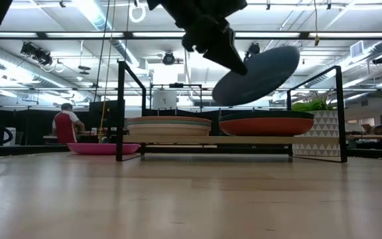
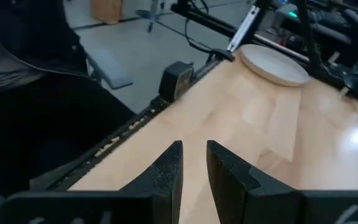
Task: Place and stack plates onto a shelf
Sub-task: Stack the blue plate on top of the dark green plate on the shelf
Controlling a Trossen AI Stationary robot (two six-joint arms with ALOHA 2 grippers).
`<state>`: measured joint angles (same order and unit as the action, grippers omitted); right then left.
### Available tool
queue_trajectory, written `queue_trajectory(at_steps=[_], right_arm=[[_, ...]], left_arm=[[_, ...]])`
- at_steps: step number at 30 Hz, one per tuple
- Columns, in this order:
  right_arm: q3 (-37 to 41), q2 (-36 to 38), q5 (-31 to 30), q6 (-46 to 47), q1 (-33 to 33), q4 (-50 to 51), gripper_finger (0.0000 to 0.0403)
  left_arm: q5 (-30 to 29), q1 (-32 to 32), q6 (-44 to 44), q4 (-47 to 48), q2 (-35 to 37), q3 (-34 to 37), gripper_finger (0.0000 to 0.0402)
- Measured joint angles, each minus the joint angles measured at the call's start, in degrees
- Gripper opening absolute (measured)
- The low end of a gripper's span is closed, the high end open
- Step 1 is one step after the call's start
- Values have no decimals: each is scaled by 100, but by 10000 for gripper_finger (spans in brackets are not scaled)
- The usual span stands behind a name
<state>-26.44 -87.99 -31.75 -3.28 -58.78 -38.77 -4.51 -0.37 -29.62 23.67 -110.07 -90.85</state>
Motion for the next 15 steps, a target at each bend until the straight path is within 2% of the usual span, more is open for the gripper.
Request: queue_trajectory(at_steps=[3,9,15], right_arm=[[0,0,-222,105,2,26,78],[0,0,-317,115,2,62,78],[12,0,-360,81,2,35,78]], left_arm=[[96,24,-82,-341,-48,-17,14],[91,88,-261,-239,-209,-2,14],[-316,88,-508,-118,-552,0,21]])
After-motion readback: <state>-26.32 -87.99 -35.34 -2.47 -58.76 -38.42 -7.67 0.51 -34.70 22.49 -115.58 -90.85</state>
